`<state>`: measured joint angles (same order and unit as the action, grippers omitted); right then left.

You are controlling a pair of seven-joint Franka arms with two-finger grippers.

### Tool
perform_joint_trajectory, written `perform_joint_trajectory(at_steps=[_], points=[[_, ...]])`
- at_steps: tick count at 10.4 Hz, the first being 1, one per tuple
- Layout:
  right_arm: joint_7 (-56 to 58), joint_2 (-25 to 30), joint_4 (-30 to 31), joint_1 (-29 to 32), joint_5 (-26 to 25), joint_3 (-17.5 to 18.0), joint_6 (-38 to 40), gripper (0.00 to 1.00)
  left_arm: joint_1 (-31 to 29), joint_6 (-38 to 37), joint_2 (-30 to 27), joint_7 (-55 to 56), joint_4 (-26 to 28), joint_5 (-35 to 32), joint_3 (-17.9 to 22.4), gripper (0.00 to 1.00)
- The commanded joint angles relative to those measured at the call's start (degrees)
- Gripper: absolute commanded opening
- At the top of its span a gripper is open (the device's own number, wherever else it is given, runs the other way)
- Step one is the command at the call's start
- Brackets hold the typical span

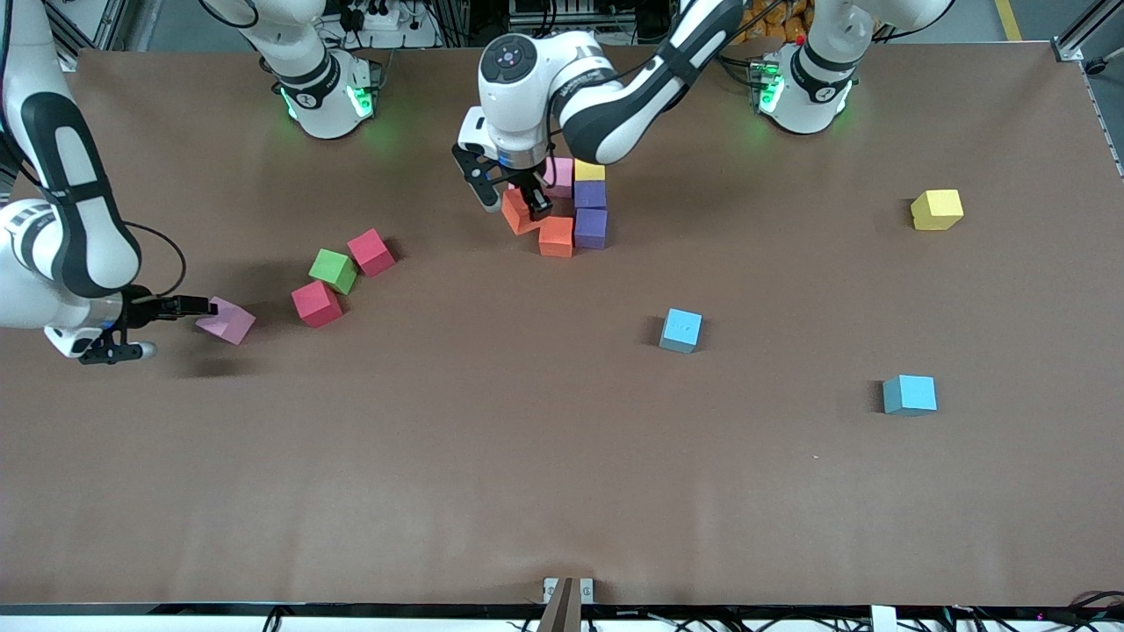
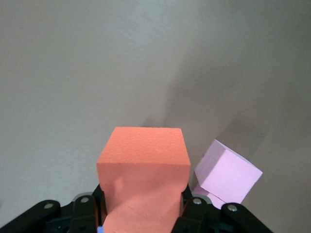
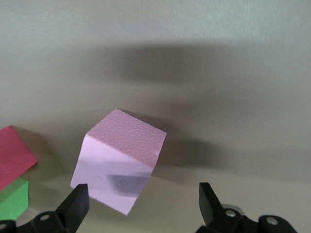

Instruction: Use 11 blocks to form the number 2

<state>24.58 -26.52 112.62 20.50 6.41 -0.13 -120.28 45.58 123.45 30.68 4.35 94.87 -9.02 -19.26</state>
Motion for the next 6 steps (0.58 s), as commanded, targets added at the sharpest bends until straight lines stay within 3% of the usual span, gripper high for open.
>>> perform_joint_trajectory(at_steps=[1, 3, 6], points=[[-3.0, -1.7, 0.1, 0.5, 5.0, 0.7, -0.4, 1.0, 3.0, -1.1, 2.8, -4.1, -3.8, -0.3, 3.0, 0.38], [-5.5, -1.9, 0.1, -0.1, 5.9, 0.8, -0.4, 1.0, 3.7, -1.7, 4.4, -7.8, -4.8, 0.8, 3.6, 0.38], [-5.9, -2.7, 0.0, -1.2, 9.8, 0.8, -0.6, 1.0, 6.6, -7.8, 8.9, -12.4, -11.6, 0.9, 5.6, 0.37]])
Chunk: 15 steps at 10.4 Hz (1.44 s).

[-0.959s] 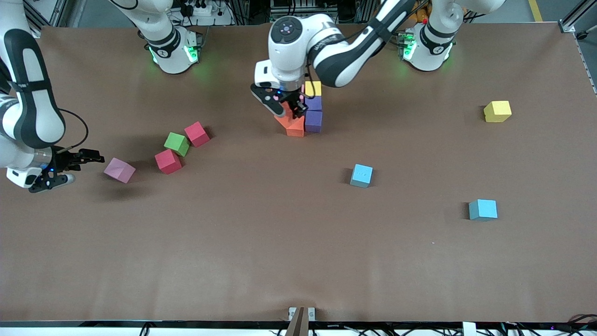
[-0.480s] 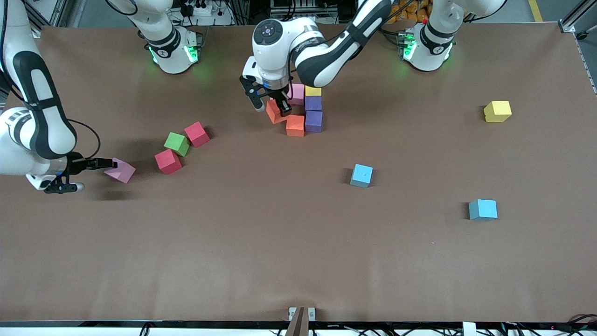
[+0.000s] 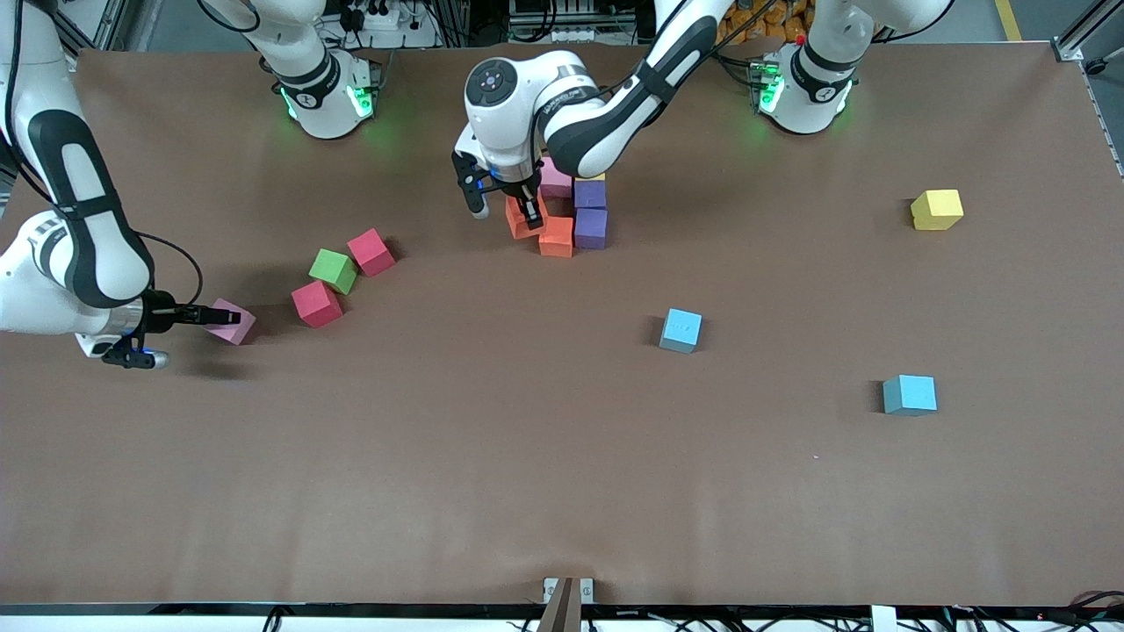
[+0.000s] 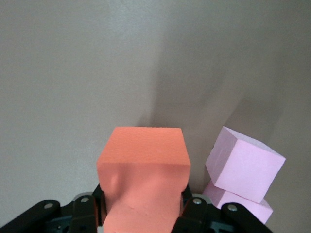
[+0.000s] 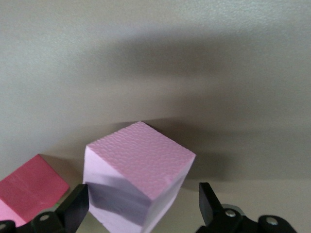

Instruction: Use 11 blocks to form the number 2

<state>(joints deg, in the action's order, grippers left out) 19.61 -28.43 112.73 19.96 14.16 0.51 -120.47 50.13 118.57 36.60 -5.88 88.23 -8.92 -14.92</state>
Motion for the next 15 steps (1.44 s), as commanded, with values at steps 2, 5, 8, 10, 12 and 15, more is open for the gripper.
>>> perform_joint_trajectory(at_steps=[2, 5, 8, 10, 12, 15], points=[[-1.0, -0.9, -1.1, -0.9, 3.5, 0.2, 0.1, 1.0, 3.4, -3.3, 2.9, -2.5, -5.3, 2.5, 2.7, 0.37], [0.1, -1.5, 0.9, -0.4, 3.5, 0.2, -2.5, 1.0, 4.1, -3.3, 4.1, -3.7, -6.0, 2.5, 3.1, 0.37], [0.2, -1.3, 1.1, -0.8, 3.4, 0.2, -2.0, 0.52, 7.6, -3.3, 5.2, -5.2, -7.0, 2.9, 6.9, 0.37], [1.0, -0.9, 0.9, -1.7, 3.2, 0.2, -0.6, 0.33, 7.7, -3.3, 6.2, -6.4, -8.2, 3.0, 6.9, 0.37], [0.8, 0.0, -2.8, -4.7, 3.0, 0.3, 5.5, 0.21, 7.8, -3.3, 6.8, -7.5, -8.9, 2.9, 7.0, 0.37], [1.0, -0.4, -10.8, -7.7, 2.8, 0.3, 11.6, 0.24, 8.4, -3.2, 7.5, -10.0, -9.0, 2.9, 7.0, 0.37]])
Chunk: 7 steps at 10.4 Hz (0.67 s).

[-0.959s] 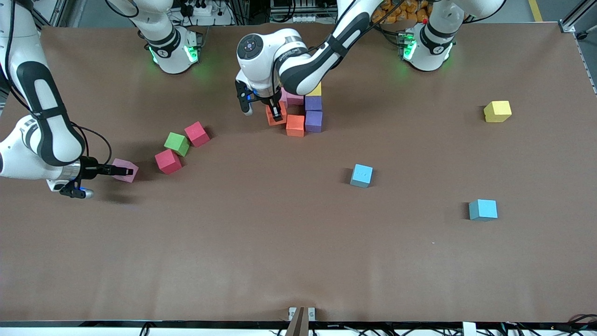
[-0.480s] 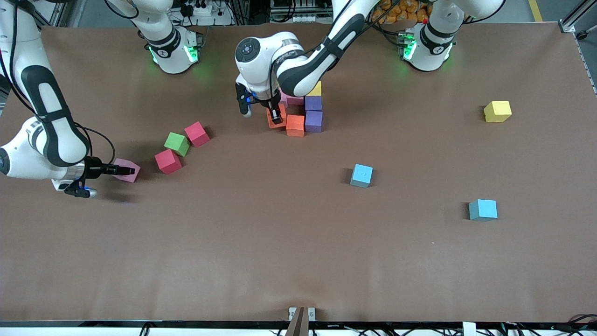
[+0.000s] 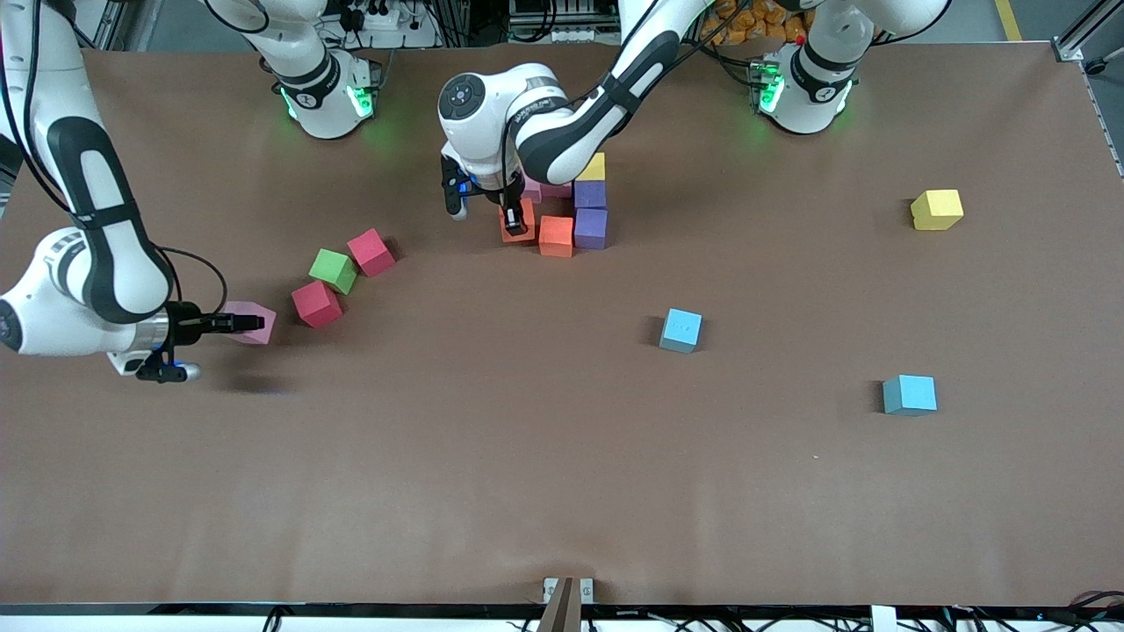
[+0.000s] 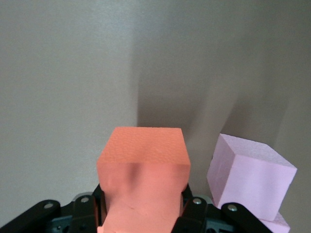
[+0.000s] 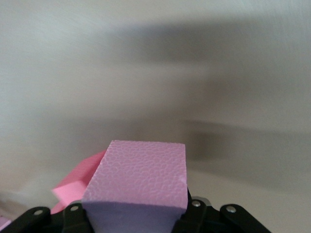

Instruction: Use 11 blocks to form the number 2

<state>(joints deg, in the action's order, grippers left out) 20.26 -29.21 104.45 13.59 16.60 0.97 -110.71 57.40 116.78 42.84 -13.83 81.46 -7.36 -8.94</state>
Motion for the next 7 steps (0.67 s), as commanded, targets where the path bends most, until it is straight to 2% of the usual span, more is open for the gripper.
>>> perform_joint_trajectory(at_steps=[1, 3, 5, 7], points=[[0.5, 0.3, -3.6, -1.9, 0.5, -0.2, 1.8, 0.24, 1.1, -1.4, 1.4, -2.9, -2.2, 1.3, 1.1, 0.37], [0.4, -0.1, -4.2, -2.2, 1.3, 0.3, 1.2, 0.24, 1.2, -1.5, 1.7, -4.3, -2.2, 1.3, 1.2, 0.37], [0.3, -0.4, -4.6, -5.0, 4.7, 0.3, 1.1, 0.24, 2.1, -1.5, 2.2, -5.6, -2.2, 1.3, 3.0, 0.37], [-0.3, -0.3, -4.3, -8.6, 5.5, 0.3, -1.4, 0.26, 2.4, -1.3, 2.4, -5.9, -2.2, 1.3, 3.0, 0.37]])
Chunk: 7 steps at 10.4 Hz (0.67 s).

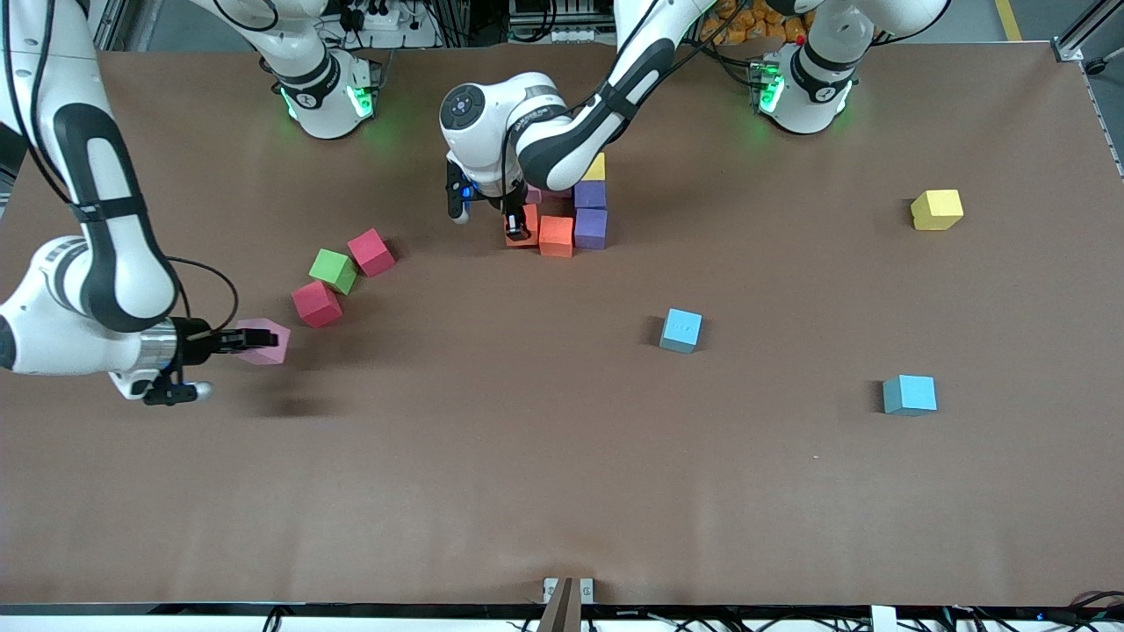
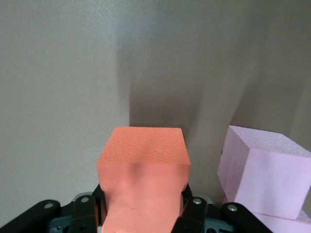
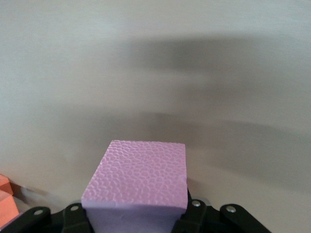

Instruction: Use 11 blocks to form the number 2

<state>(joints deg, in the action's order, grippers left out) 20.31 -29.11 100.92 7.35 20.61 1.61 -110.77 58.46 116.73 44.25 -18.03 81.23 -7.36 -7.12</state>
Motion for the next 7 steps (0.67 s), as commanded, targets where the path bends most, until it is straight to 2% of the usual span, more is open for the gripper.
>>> perform_joint_trajectory(at_steps=[1, 4, 7], points=[[-0.4, -0.5, -0.4, -3.2, 1.5, -0.3, -2.6, 0.26, 1.3, -1.0, 1.3, -1.7, -1.9, 1.3, 1.2, 0.36], [-1.0, -0.9, 0.7, -4.0, 3.8, -0.3, -2.6, 0.26, 1.4, -0.7, 1.7, -1.7, -1.9, 1.3, 1.2, 0.37], [-8.3, -0.3, 0.7, -8.6, 3.8, -0.4, -3.6, 0.26, 1.4, -0.2, 2.7, -3.8, -3.1, 1.3, 1.3, 0.37]])
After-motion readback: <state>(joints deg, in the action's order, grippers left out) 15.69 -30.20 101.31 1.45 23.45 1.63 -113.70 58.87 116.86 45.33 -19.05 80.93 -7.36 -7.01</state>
